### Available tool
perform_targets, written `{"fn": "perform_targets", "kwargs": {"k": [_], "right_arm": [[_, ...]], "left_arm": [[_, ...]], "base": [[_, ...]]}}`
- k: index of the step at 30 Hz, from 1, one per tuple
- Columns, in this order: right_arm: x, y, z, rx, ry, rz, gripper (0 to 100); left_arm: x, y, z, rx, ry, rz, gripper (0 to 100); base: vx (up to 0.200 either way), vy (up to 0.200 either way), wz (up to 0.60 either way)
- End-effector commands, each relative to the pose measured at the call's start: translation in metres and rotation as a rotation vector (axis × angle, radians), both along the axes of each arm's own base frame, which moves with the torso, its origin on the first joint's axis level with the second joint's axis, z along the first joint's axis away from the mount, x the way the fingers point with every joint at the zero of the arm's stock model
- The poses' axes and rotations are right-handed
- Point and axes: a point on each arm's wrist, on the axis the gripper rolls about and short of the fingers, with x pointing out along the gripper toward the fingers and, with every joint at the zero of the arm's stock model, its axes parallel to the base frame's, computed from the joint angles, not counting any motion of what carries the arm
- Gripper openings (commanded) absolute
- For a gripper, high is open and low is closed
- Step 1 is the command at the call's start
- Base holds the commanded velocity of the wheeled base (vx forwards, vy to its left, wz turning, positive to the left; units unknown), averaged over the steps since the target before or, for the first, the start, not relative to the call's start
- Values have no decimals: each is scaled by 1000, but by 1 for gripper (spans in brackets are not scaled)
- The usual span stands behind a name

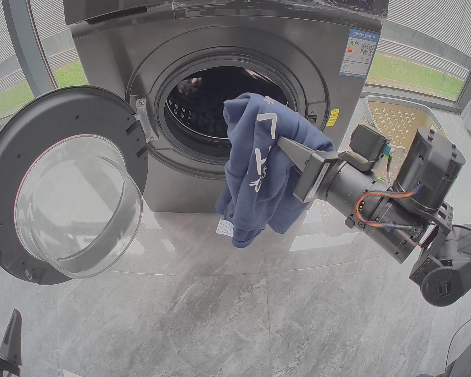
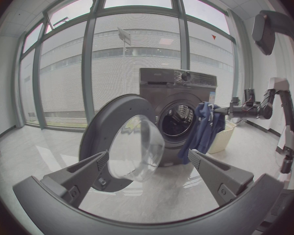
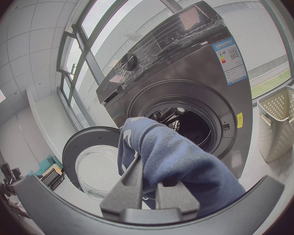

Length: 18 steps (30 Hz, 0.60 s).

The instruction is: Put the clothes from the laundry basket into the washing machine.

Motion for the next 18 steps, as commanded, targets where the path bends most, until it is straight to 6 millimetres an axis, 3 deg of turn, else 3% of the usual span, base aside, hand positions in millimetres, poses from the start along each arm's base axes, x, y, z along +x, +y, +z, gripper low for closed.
{"fn": "perform_targets", "kwargs": {"k": [1,7,13,18], "right_arm": [[10,13,0,22,-23,7,0],[9,17,5,43,-49,21,0],[24,26,0,44,-56,16,0],[31,30,-2,46,-59,10,0]], "left_arm": [[30,-2,8,12,196,-204,100],[51,-9,18,8,248,-381,100],[105,-28,33,33,334,-469,100],[139,-51,33,50,344,-575,100]], "base": [[0,0,0],[0,0,0],[0,0,0],[0,0,0]]}}
